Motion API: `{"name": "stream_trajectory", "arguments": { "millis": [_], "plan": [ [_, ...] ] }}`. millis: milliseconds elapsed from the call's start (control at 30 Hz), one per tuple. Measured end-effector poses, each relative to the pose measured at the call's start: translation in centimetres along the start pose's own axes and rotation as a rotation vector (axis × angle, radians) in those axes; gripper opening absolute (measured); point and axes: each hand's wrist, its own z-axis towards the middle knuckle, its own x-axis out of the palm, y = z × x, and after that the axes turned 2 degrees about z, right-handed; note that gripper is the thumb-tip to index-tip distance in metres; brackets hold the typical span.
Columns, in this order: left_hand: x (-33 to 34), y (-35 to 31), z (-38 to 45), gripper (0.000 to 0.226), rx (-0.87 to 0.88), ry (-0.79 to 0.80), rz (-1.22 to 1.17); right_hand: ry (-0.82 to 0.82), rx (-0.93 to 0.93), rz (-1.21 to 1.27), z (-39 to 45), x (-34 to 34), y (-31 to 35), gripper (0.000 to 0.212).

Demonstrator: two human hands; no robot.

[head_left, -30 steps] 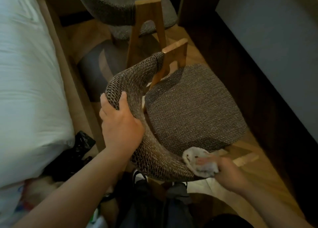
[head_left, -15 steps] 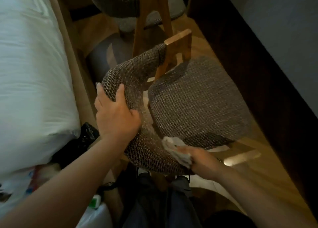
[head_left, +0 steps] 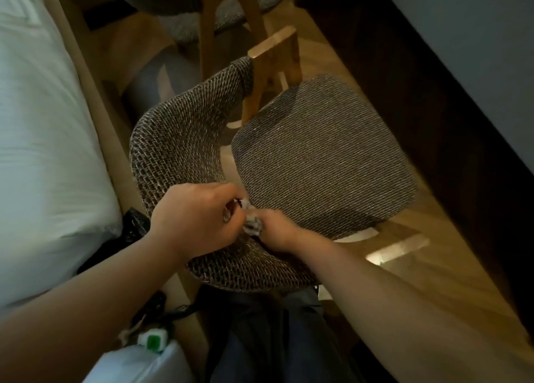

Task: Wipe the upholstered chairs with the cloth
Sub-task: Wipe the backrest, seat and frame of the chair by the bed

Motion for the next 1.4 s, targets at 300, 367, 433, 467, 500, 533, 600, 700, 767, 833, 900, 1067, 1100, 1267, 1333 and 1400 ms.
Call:
{"name": "stream_trajectory", "arguments": {
  "millis": [300, 367, 433, 467, 500, 533, 600, 700, 767, 833, 900, 1067, 1100, 1267, 1333, 1400],
  "plan": [
    [0.1, 0.0, 0.4, 0.024, -0.060, 0.041, 0.036, 0.245, 0.228, -0.503, -5.0, -6.2, -6.5, 0.021],
    [0.0, -0.2, 0.5, 0.027, -0.048, 0.030, 0.024, 0.238, 0.235, -0.489, -4.1, -5.1, -5.7, 0.024],
    [-0.2, -0.1, 0.4, 0.030, -0.012, 0.033, 0.028, 0.197, 0.247, -0.436, -3.4, -3.7, -4.7, 0.024],
    [-0.3, 0.0, 0.4, 0.030, 0.012, 0.036, 0.026, 0.160, 0.244, -0.393, -3.4, -3.4, -4.1, 0.022],
    [-0.4, 0.0, 0.3, 0.029, 0.033, 0.036, 0.017, 0.109, 0.240, -0.348, -3.8, -3.7, -3.1, 0.016],
    [-0.4, 0.0, 0.2, 0.028, 0.044, 0.032, 0.008, 0.042, 0.227, -0.289, -4.5, -3.9, -2.3, 0.008],
    [-0.3, 0.0, 0.2, 0.026, 0.037, 0.015, 0.009, -0.121, 0.191, -0.041, -6.2, -3.7, -0.2, 0.018],
    [-0.2, 0.0, 0.3, 0.023, 0.009, 0.005, 0.031, -0.267, -0.059, 0.069, -9.7, 0.0, 3.0, 0.041],
    [-0.1, 0.0, 0.3, 0.022, 0.004, -0.003, 0.034, -0.399, -0.272, -0.212, -11.1, 3.4, 2.9, 0.056],
    [-0.1, -0.1, 0.3, 0.025, -0.006, -0.012, 0.040, -0.465, -0.330, -0.397, -11.9, 3.8, 0.9, 0.055],
    [0.1, -0.1, 0.4, 0.029, 0.001, -0.012, 0.070, -0.473, -0.298, -0.552, -12.5, 2.7, -2.0, 0.055],
    [0.7, -0.3, 0.6, 0.036, 0.065, 0.120, 0.154, -0.569, -0.213, -0.615, -14.3, -0.9, -7.3, 0.060],
    [1.1, -0.7, 0.7, 0.037, 0.077, 0.164, 0.180, -0.606, -0.269, -0.664, -14.9, -1.2, -7.6, 0.057],
    [6.9, -7.0, 1.5, 0.055, -0.038, 0.450, 0.267, -0.507, -0.270, -1.019, -17.6, -0.6, -13.4, 0.050],
    [10.1, -10.2, 1.4, 0.068, -0.094, 0.683, 0.148, -0.450, -0.193, -1.069, -17.9, -1.9, -15.4, 0.060],
    [12.3, -13.0, 0.9, 0.086, -0.037, 0.820, 0.080, -0.521, -0.069, -0.988, -18.9, -4.9, -16.0, 0.071]
  ]
}}
